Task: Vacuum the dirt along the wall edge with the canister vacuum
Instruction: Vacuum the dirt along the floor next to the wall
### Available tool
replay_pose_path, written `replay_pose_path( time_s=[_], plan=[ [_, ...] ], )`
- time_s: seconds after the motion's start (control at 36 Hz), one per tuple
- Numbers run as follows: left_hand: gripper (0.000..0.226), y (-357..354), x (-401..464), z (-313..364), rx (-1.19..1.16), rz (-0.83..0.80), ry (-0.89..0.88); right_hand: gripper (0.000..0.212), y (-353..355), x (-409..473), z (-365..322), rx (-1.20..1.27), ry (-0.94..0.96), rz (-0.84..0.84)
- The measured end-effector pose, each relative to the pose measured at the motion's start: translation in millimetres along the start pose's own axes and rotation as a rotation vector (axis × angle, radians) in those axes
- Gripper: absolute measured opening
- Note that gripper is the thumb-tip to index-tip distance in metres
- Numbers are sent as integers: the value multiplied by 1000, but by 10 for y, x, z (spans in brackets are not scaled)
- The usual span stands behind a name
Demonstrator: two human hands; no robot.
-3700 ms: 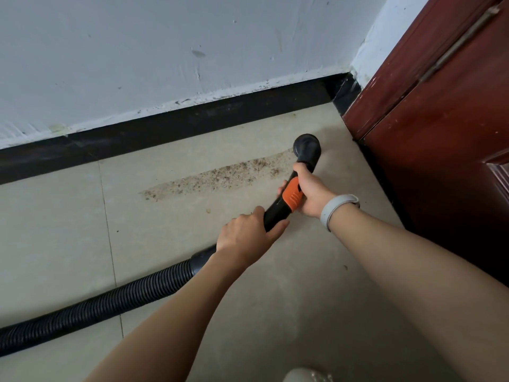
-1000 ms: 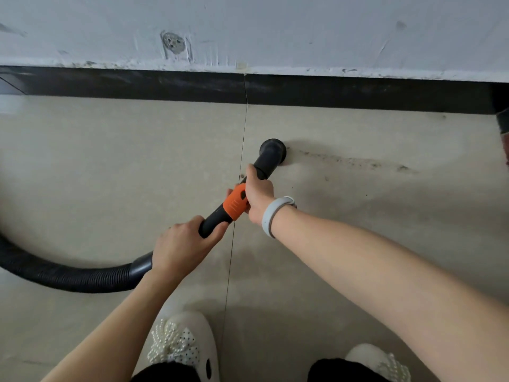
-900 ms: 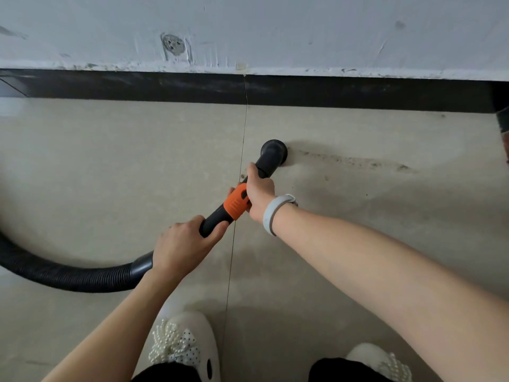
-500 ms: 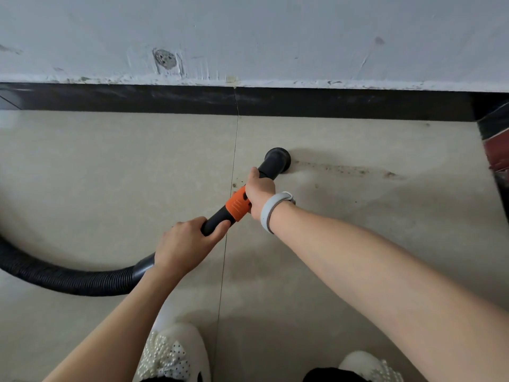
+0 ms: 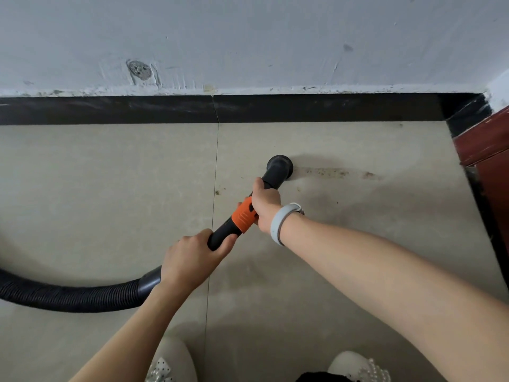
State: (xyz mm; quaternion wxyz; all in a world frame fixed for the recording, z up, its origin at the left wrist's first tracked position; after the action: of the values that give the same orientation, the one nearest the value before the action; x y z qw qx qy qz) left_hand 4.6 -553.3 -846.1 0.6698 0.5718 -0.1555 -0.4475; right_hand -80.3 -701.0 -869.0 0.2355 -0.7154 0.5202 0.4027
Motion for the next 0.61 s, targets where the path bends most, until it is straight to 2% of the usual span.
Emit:
replay_pose_path(
  time_s=[0.25, 0.36, 0.61],
  plan=[
    [53, -44, 97, 239, -39, -83, -65, 46, 310, 108, 7, 49, -46, 38],
    [55, -144, 172, 525, -24, -117, -122, 49, 639, 167, -34, 85, -33, 98],
    [60, -311, 459, 1336, 94, -222, -277, 39, 1501, 285, -171, 306, -37, 261]
  ],
)
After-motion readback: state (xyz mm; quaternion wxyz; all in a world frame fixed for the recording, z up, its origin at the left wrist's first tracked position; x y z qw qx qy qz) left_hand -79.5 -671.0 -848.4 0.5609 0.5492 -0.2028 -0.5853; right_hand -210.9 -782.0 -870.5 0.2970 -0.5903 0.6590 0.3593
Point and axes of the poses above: each hand's wrist, its own x-axis towards the middle knuckle, its own y-axis out of the back of the hand, z = x × y, the point moved 3 cm from there along x, towards the middle knuckle, and after that the axes turned 2 degrees about y, right-handed, at the moved point
